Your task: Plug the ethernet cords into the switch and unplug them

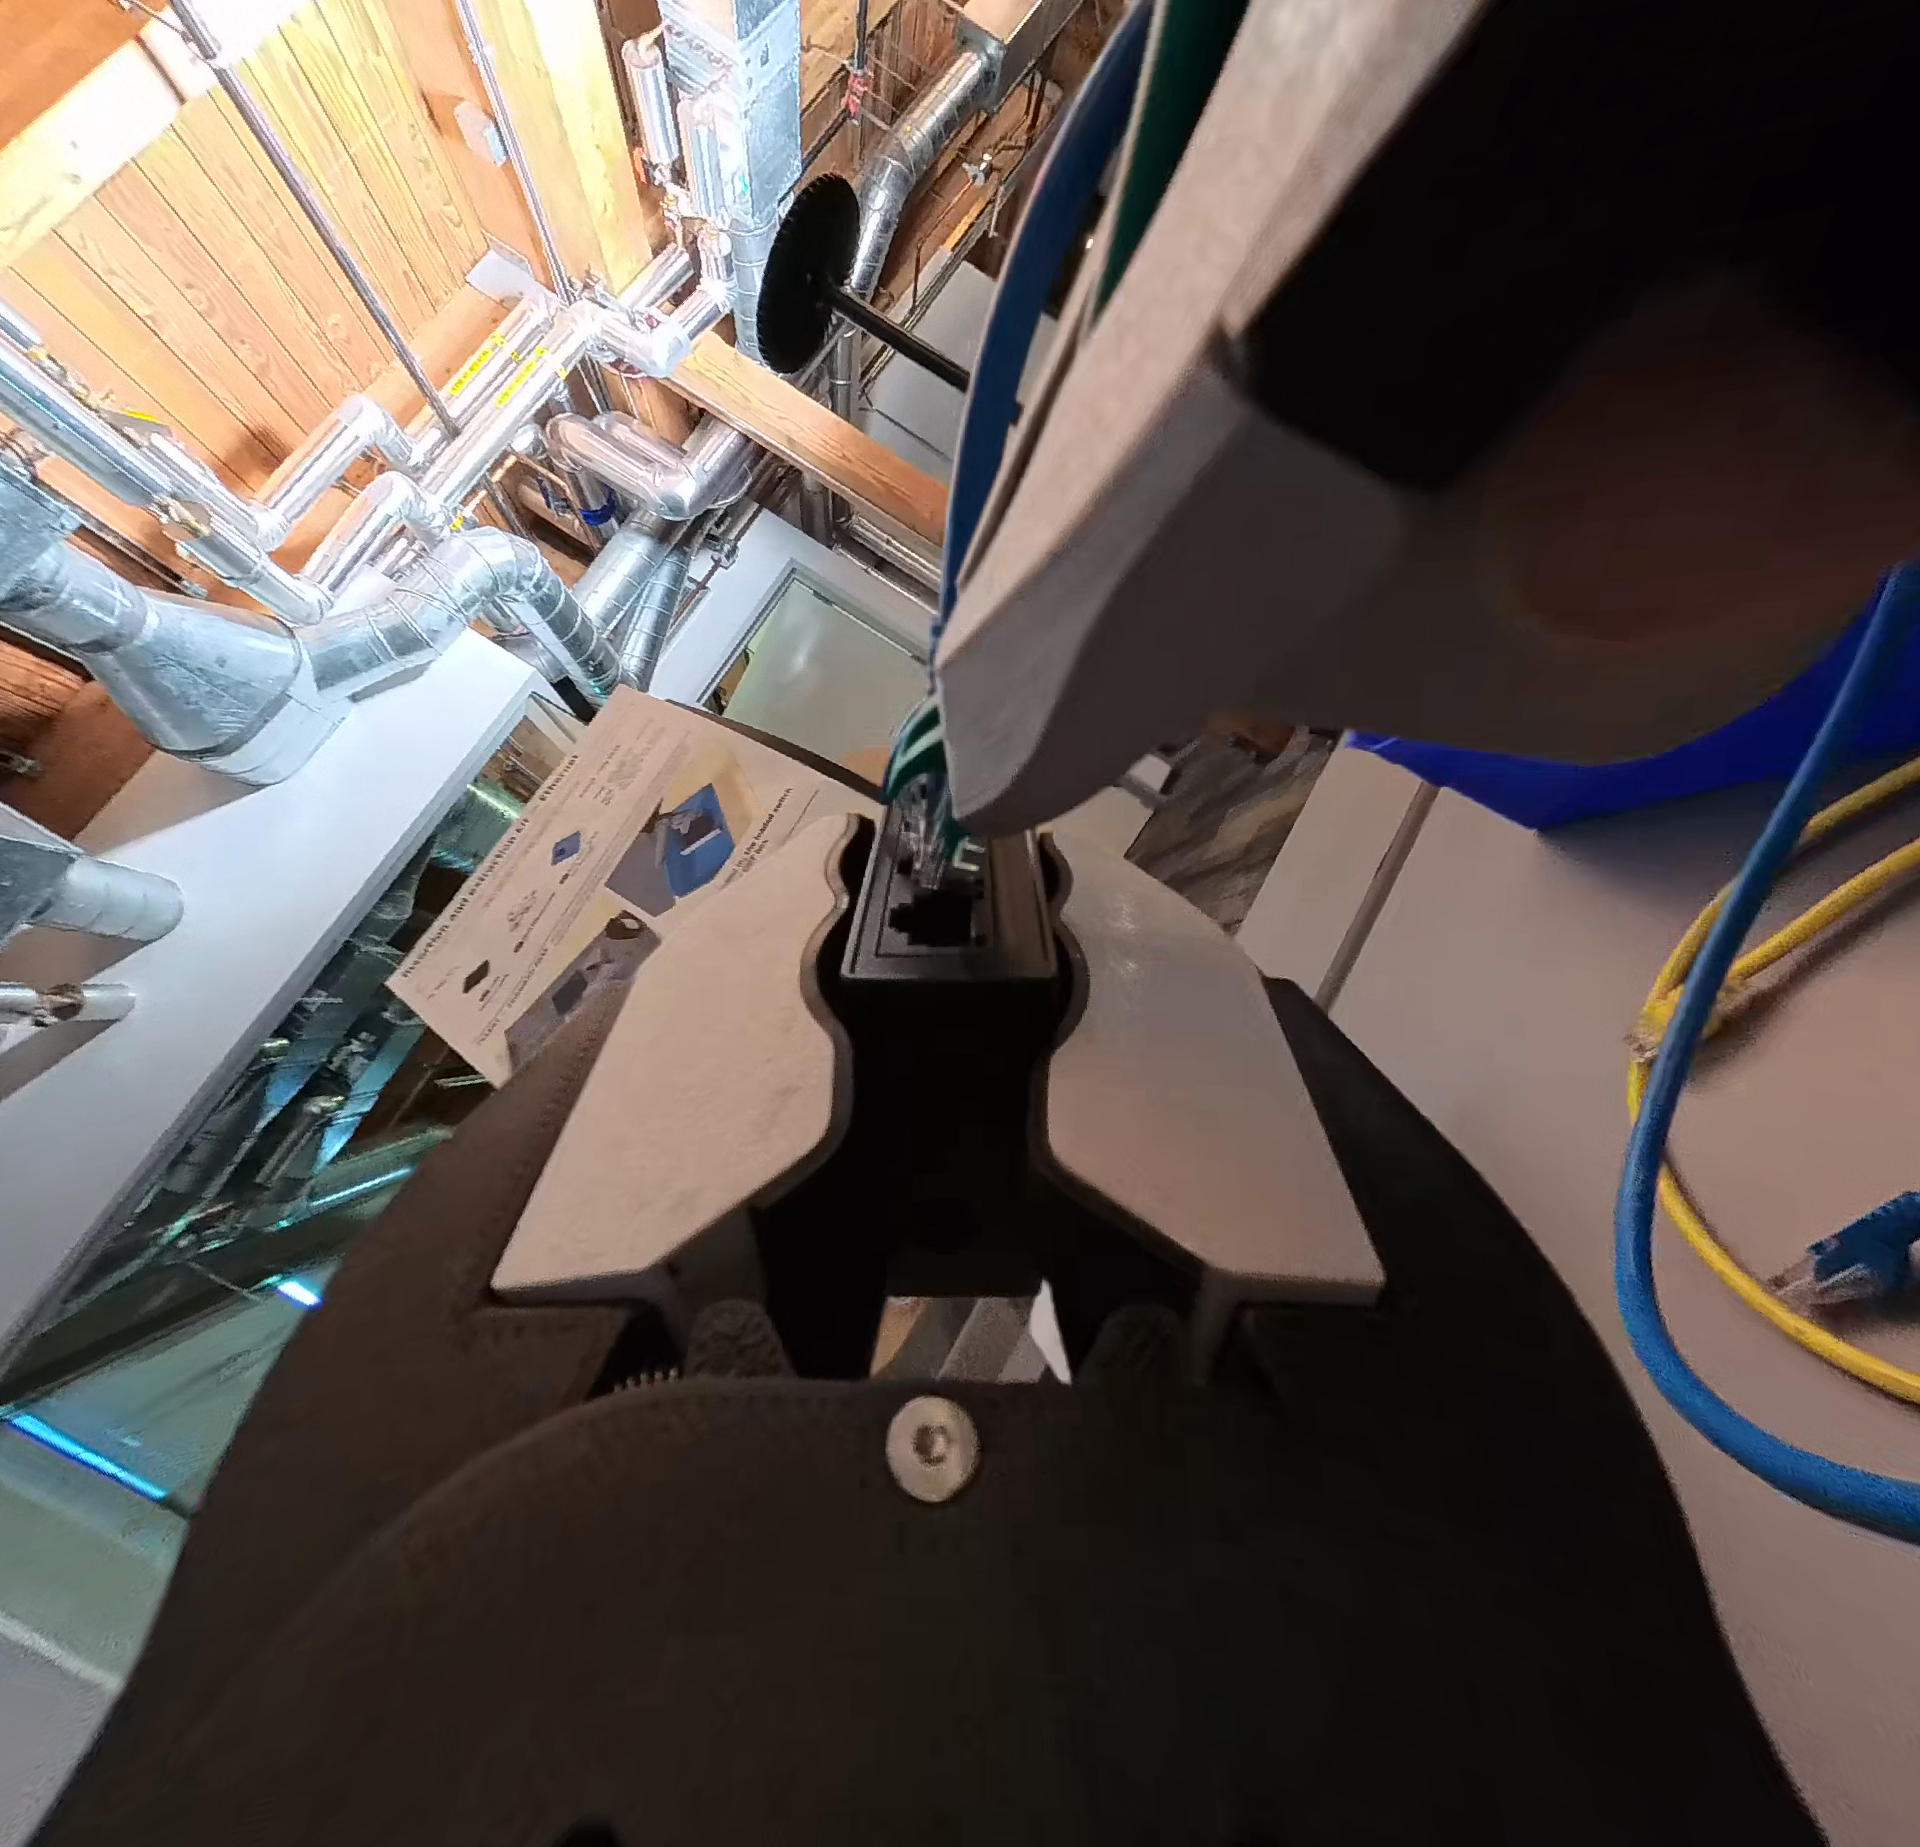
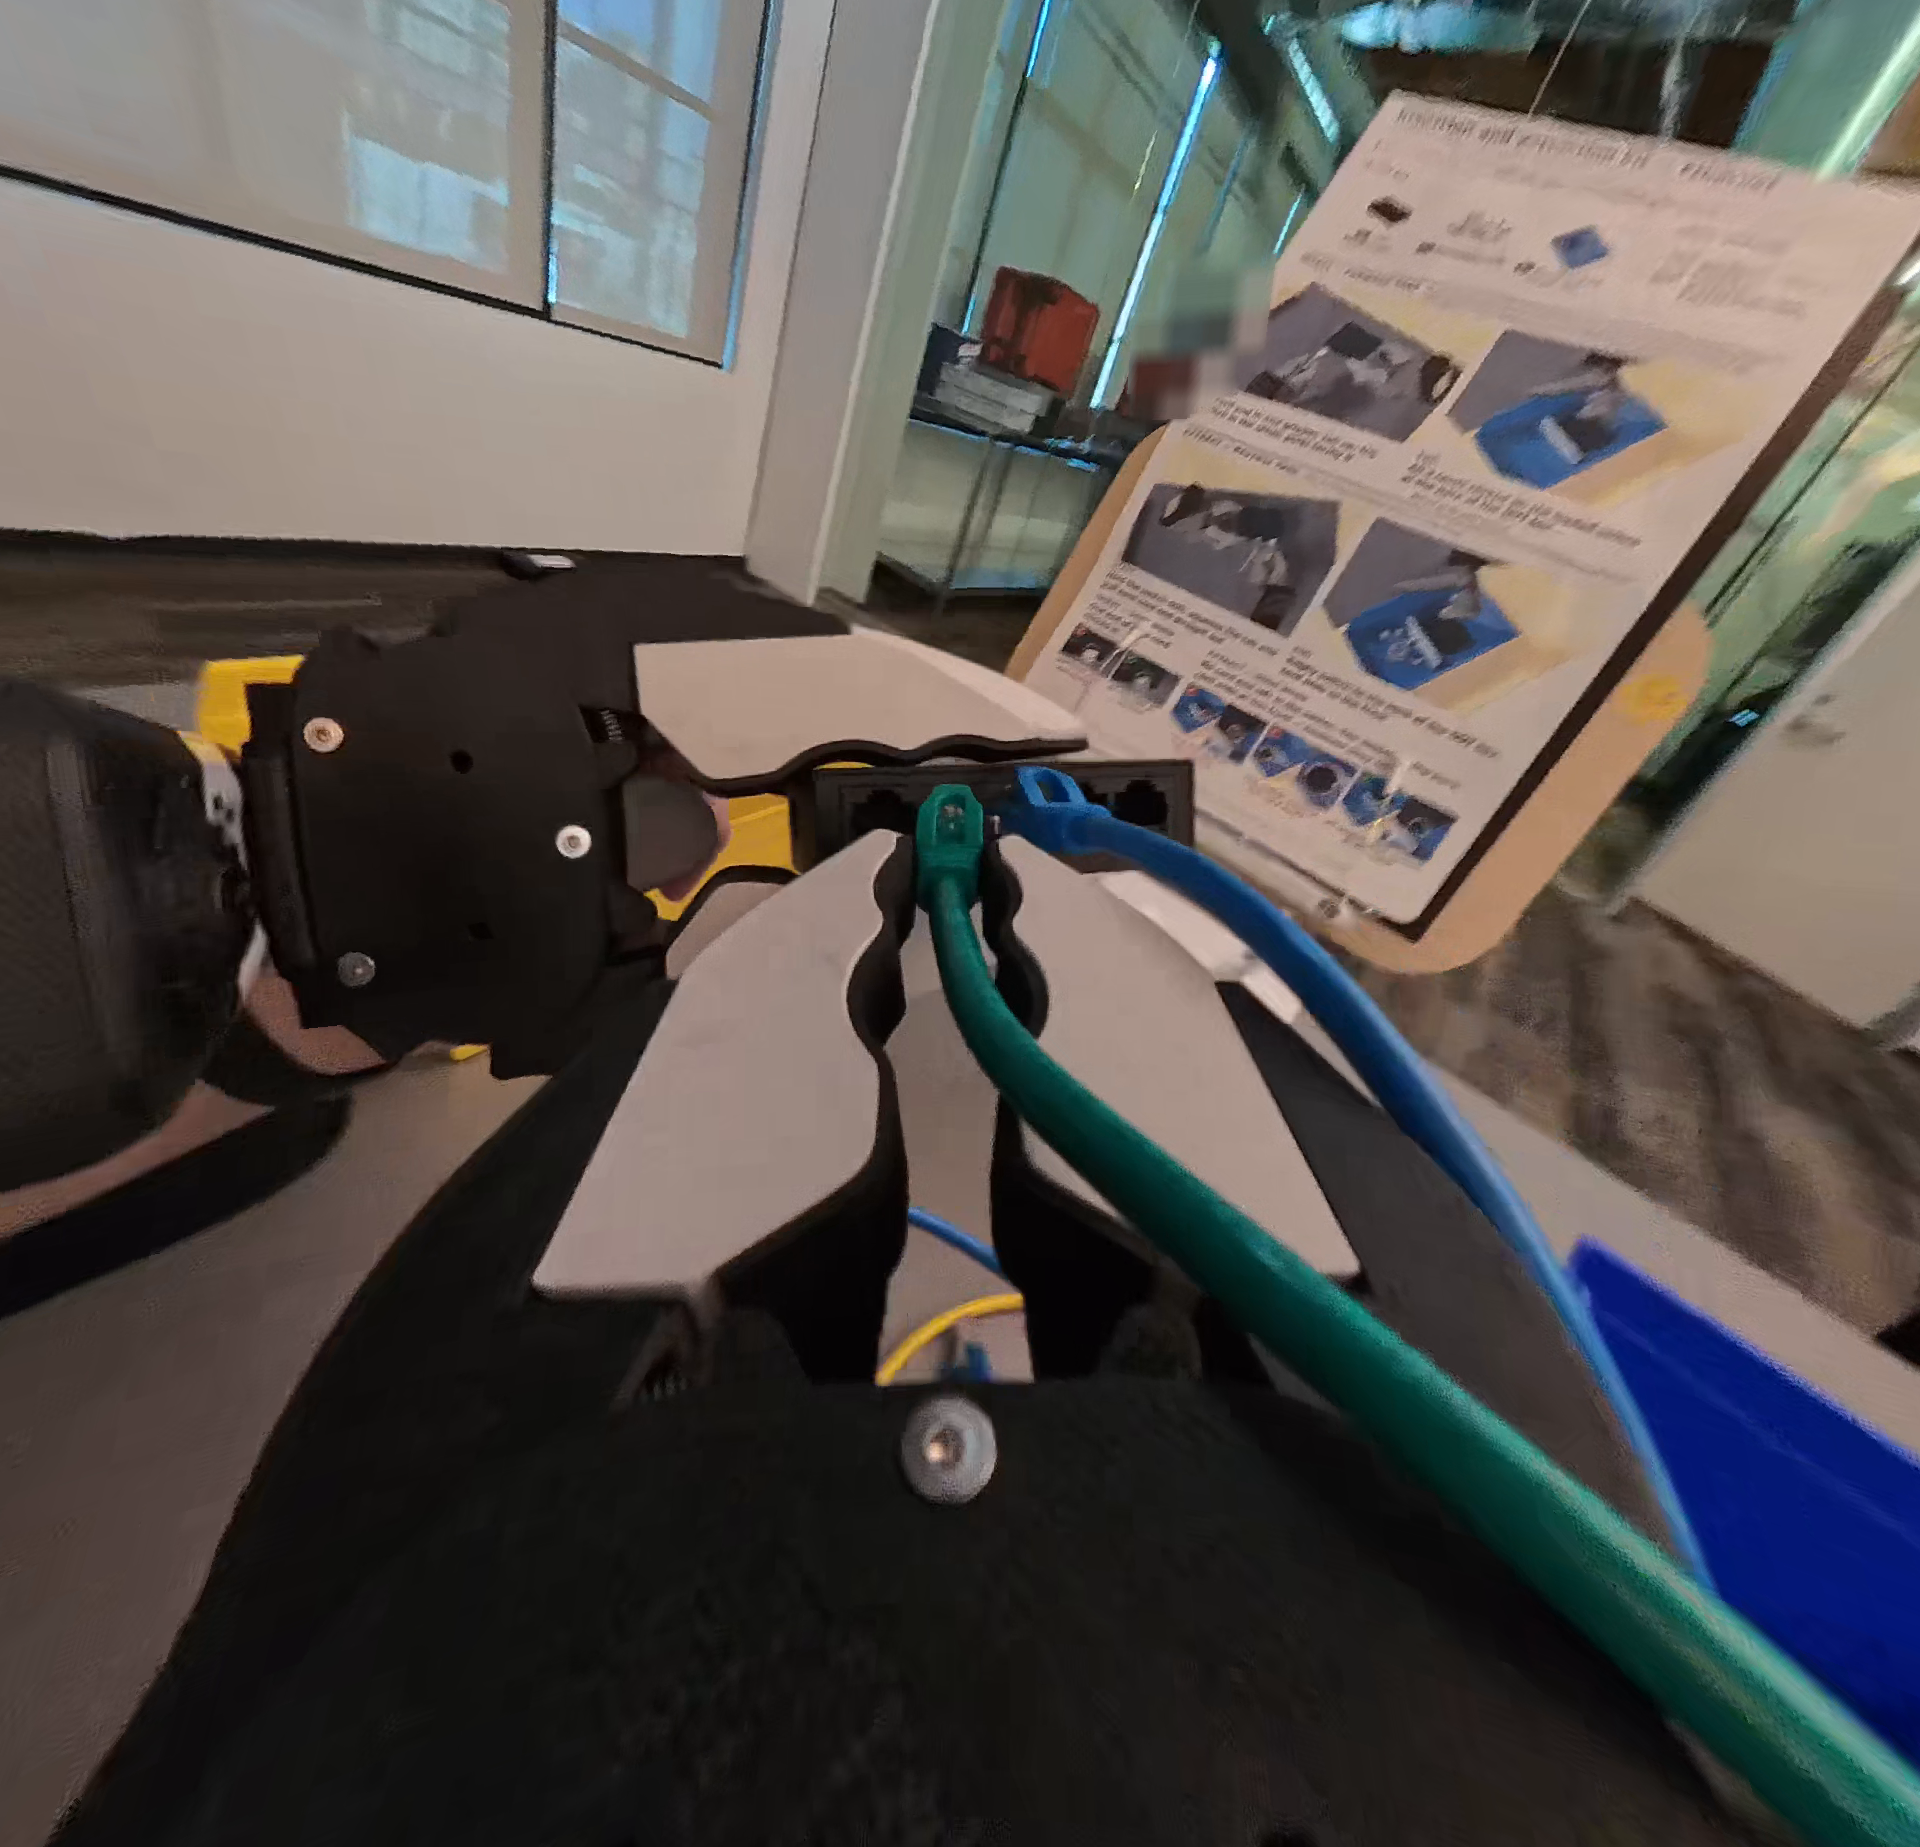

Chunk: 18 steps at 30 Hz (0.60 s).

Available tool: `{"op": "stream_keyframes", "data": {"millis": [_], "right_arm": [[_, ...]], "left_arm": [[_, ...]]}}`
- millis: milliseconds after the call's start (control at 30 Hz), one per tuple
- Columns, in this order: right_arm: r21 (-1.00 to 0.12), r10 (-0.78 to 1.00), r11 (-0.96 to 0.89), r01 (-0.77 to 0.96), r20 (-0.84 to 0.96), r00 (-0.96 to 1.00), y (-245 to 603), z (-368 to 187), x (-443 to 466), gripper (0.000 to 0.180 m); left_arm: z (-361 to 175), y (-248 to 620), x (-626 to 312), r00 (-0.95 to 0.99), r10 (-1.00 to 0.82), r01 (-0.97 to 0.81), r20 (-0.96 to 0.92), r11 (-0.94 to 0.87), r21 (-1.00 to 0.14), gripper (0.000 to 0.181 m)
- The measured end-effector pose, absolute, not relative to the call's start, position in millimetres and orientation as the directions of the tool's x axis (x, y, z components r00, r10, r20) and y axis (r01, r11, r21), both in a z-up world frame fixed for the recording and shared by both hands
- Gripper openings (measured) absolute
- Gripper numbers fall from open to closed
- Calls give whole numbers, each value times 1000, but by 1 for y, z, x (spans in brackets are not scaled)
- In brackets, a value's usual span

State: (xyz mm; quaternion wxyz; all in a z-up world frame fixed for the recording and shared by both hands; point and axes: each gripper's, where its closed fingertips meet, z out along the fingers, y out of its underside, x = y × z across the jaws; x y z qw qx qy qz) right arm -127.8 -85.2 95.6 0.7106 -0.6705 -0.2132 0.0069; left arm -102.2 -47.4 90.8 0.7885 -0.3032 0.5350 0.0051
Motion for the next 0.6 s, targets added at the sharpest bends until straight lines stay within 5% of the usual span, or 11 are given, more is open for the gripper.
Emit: {"op": "stream_keyframes", "data": {"millis": [33,233,433,600], "right_arm": [[-965,318,76,250,261,911,-85,96,-127,13],[-931,368,-266,250,142,919,-76,88,-118,13],[-722,389,-609,328,89,917,-60,88,-114,12],[-537,386,-756,374,96,917,-45,93,-122,12]], "left_arm": [[90,-48,-102,430,-329,-323,-841,814,-483,29],[73,-40,-92,432,-500,-313,-751,698,-644,29],[63,-37,-84,398,-798,-188,-453,412,-892,29],[66,-31,-89,342,-906,-109,-249,225,-968,29]]}}
